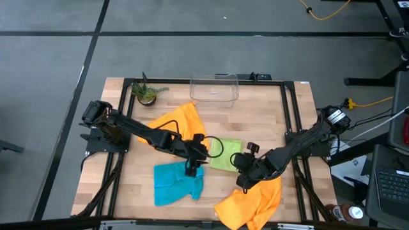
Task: Fold microfiber towels
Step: Fold the green microfiber cloth
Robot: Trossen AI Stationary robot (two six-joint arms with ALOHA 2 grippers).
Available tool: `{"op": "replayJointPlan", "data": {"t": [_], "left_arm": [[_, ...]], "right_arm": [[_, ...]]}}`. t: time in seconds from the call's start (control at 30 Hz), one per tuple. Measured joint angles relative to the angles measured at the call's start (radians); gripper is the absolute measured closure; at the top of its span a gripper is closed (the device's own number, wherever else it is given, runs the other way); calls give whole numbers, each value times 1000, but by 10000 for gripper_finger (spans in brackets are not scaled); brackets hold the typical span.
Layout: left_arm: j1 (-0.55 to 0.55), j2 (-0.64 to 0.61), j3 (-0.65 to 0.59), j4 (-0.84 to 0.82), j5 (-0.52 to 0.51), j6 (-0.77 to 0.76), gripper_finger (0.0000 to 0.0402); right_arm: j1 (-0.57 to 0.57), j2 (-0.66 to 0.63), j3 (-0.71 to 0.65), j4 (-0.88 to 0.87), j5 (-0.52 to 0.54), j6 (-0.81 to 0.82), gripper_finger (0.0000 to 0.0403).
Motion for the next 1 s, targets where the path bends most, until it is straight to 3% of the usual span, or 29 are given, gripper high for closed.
{"op": "replayJointPlan", "data": {"t": [0.13,0.3,0.43,0.6,0.8,1.0], "left_arm": [[-1,0,0,12,0,-13,242],[3,0,0,34,7,-2,200],[-1,2,0,44,24,-8,191],[1,64,3,136,39,-50,195],[0,213,1,224,31,7,195],[-5,300,1,291,-12,31,195]], "right_arm": [[-12,0,0,-2,-37,26,271],[-11,0,0,2,-7,-11,204],[-11,0,-8,18,1,17,171],[-12,1,-80,132,7,63,165],[-7,2,-222,287,13,29,174],[2,2,-306,493,-38,-123,192]]}}
